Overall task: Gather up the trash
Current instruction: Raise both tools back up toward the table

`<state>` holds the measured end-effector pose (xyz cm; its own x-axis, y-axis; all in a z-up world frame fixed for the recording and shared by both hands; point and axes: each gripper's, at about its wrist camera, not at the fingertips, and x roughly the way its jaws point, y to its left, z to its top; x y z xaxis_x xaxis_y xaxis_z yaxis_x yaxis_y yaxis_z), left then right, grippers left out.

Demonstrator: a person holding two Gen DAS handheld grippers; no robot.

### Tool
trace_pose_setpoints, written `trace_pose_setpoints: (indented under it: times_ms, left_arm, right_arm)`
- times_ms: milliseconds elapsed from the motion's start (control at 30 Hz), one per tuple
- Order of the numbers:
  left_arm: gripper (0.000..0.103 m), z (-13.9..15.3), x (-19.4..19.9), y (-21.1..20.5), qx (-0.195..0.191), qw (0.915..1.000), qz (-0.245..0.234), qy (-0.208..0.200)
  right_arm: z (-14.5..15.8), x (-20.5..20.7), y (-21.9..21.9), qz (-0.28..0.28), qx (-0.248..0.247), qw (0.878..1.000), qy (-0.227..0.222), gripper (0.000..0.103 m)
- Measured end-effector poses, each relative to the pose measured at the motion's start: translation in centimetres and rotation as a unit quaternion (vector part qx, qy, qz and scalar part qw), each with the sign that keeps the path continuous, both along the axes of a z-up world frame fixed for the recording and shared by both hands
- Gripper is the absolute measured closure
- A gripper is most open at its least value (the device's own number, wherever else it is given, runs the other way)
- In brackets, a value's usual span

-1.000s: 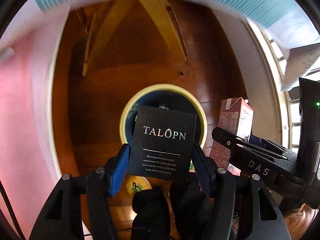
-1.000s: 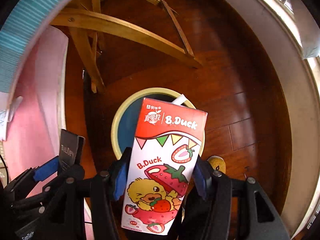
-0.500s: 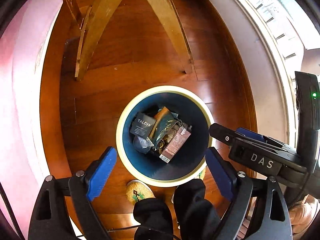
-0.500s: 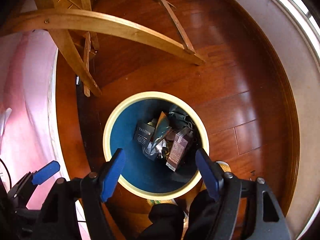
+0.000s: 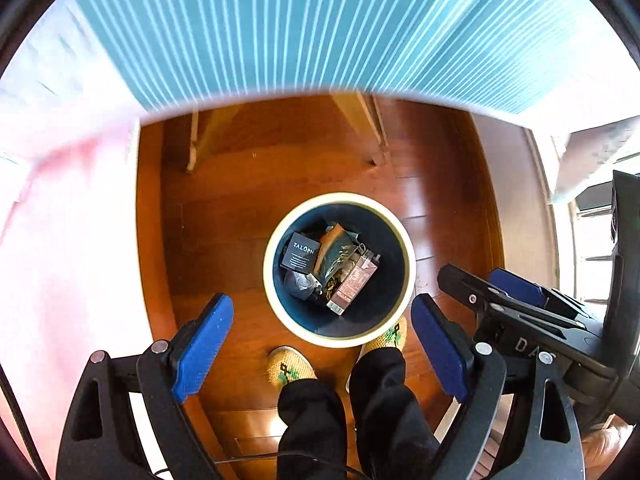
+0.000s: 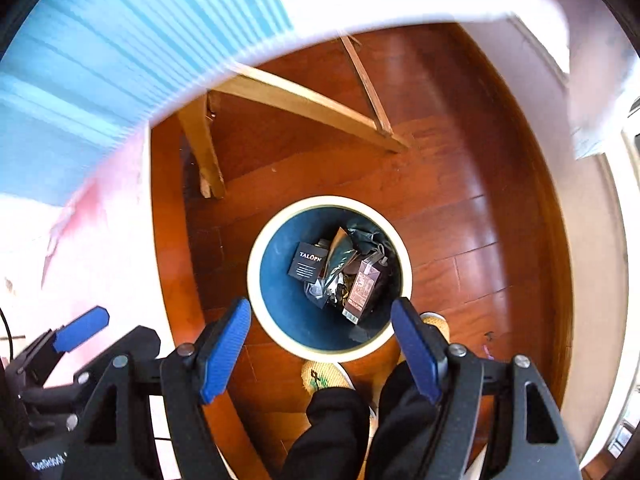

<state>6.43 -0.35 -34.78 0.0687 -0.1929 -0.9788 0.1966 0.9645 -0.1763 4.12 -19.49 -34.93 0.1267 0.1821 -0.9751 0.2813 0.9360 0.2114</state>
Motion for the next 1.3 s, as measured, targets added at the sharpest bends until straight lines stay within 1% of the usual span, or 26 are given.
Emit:
trace_pose_setpoints:
  times_ms: [133,267,467,600,733,800,900,967,1033,1100,1200,1300]
  left_arm:
    - [0.014,6.1,-0.8,0.4,-0.002,0.9994,-0.015,-0.031]
    - [0.014,12.5,-1.5,1.0,-0.004,0.9969,-0.026,-0.074]
    - [0.014,22.3,-1.8,3.3,0.004,0.9900,-0.013,-0.141]
    - [0.014,28.7,-1.5,5.3,0.003,0.9795,0.003,-0.201]
    - [0.014,34.2,-0.7,7.0,-0.004,0.9674,0.021,-0.252]
    - [0.014,36.7,-0.3,8.1,-0.006,0.9604,0.034,-0.277]
    - [0.014,39.5,0.1,9.4,-0.019,0.9501,0.055,-0.306]
    - [0.014,40.8,0.4,10.4,-0.026,0.9426,0.074,-0.325]
    - [0.014,41.3,0.8,11.3,-0.025,0.9399,0.091,-0.328]
    - [0.014,41.3,1.6,12.0,-0.024,0.9417,0.105,-0.318]
    - [0.014,40.7,2.8,12.4,-0.018,0.9502,0.110,-0.291]
    - [0.014,40.1,4.2,12.9,-0.006,0.9531,0.119,-0.278]
  right_arm:
    - [5.4,-0.5,0.6,0.009,-0.014,1.000,-0.012,0.030]
    - [11.5,-1.0,1.4,0.018,-0.021,0.999,-0.042,0.030]
    - [20.4,-1.5,2.6,0.032,-0.037,0.995,-0.089,0.030]
    - [26.7,-1.5,3.0,0.041,-0.065,0.987,-0.142,0.030]
    - [32.4,-1.1,3.2,0.036,-0.085,0.974,-0.205,0.030]
    - [34.6,-0.7,3.3,0.029,-0.089,0.968,-0.232,0.030]
    - [36.8,-0.1,3.5,0.024,-0.088,0.962,-0.259,0.030]
    - [37.7,0.4,4.0,0.027,-0.092,0.958,-0.270,0.030]
    - [38.2,0.8,4.5,0.033,-0.095,0.957,-0.273,0.030]
    - [38.4,1.2,4.9,0.038,-0.095,0.957,-0.270,0.030]
    - [38.5,2.0,5.8,0.046,-0.091,0.958,-0.269,0.030]
    - [38.5,3.2,6.6,0.058,-0.087,0.957,-0.270,0.030]
